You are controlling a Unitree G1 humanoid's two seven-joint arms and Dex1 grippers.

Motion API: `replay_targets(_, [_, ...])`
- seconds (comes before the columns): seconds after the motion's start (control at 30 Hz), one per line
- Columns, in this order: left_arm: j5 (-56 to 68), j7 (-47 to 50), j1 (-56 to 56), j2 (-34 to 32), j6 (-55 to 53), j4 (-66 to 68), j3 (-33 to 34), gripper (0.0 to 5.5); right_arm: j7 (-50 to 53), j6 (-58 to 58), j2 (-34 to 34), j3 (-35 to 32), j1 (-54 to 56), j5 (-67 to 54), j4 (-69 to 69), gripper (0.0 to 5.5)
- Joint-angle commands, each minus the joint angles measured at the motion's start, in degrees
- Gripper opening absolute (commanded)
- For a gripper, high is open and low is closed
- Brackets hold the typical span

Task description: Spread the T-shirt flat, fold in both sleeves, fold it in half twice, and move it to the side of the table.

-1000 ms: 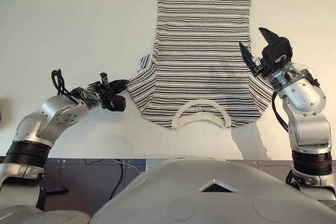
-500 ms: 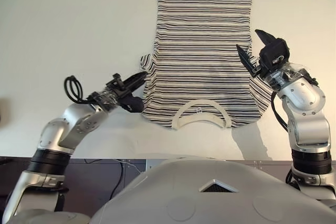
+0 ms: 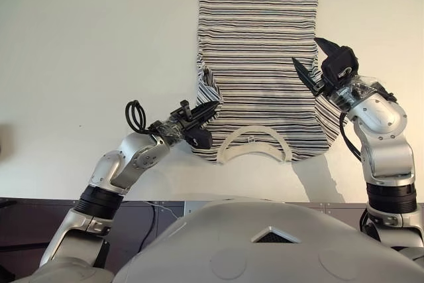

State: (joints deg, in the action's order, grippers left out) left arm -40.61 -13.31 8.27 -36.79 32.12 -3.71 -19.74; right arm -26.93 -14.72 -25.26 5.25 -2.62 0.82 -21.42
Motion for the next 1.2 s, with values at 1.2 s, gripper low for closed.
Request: replay_targets(1.2, [15.09,20.55,7.16,29.47,-36.47,-17.34,20.18,2.34,-10.41,50.49,-36.06,1.63,-8.26,22.26,32.5,2.62])
